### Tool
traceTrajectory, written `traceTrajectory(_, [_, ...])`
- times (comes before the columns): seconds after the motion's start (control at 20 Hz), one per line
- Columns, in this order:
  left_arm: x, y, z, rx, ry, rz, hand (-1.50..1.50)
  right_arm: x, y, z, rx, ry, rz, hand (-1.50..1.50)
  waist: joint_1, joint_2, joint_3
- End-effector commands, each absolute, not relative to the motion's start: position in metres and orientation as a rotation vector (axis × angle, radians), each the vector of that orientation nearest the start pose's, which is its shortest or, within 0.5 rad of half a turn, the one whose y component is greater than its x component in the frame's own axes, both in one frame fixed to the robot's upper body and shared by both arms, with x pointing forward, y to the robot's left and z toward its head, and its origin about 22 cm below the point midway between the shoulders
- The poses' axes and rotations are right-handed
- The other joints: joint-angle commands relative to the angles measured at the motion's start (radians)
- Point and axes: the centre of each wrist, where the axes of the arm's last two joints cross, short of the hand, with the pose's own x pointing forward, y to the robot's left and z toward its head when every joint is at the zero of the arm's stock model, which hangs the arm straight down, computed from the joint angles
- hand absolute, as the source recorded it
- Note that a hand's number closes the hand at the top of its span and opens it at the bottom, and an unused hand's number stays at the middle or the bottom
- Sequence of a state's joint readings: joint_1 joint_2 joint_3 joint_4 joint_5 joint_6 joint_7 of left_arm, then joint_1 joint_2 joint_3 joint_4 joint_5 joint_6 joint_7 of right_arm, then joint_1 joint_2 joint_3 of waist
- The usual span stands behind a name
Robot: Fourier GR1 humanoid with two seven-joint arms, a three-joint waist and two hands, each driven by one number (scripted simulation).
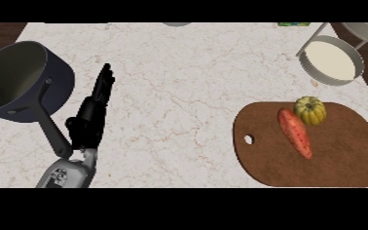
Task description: Pick the squash from the cutting board and place it in the tiered basket
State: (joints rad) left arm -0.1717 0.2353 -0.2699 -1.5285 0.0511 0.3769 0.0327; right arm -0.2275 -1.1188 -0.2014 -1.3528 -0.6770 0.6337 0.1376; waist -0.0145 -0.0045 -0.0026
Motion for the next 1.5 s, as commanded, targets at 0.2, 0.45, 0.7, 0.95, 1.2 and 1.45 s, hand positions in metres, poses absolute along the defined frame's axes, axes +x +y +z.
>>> traceTrajectory(0.2, [0.269, 0.201, 0.027, 0.173, -1.666, -0.124, 0.0, 0.257, -0.393, 0.325, -0.517, -1.192, 1.246, -1.5, 0.042, 0.005, -0.002])
traceTrajectory(0.45, [0.285, 0.191, 0.04, 0.162, -1.671, -0.135, 0.0, 0.261, -0.339, 0.305, -0.617, -1.05, 1.358, -1.5, 0.057, 0.012, -0.001])
traceTrajectory(0.7, [0.286, 0.2, 0.045, 0.155, -1.69, -0.128, 0.0, 0.276, -0.308, 0.284, -0.625, -0.981, 1.397, -1.5, 0.046, 0.01, 0.001])
traceTrajectory(0.95, [0.27, 0.202, 0.039, 0.183, -1.678, -0.103, 0.0, 0.28, -0.271, 0.261, -0.606, -0.944, 1.411, -1.5, 0.033, 0.005, 0.002])
traceTrajectory(1.2, [0.266, 0.211, 0.024, 0.187, -1.665, -0.104, 0.0, 0.299, -0.257, 0.271, -0.614, -0.829, 1.457, -1.5, 0.036, 0.006, 0.001])
traceTrajectory(1.45, [0.249, 0.194, 0.031, 0.191, -1.665, -0.103, 0.0, 0.288, -0.268, 0.261, -0.638, -0.732, 1.464, -1.5, 0.021, 0.0, 0.002])
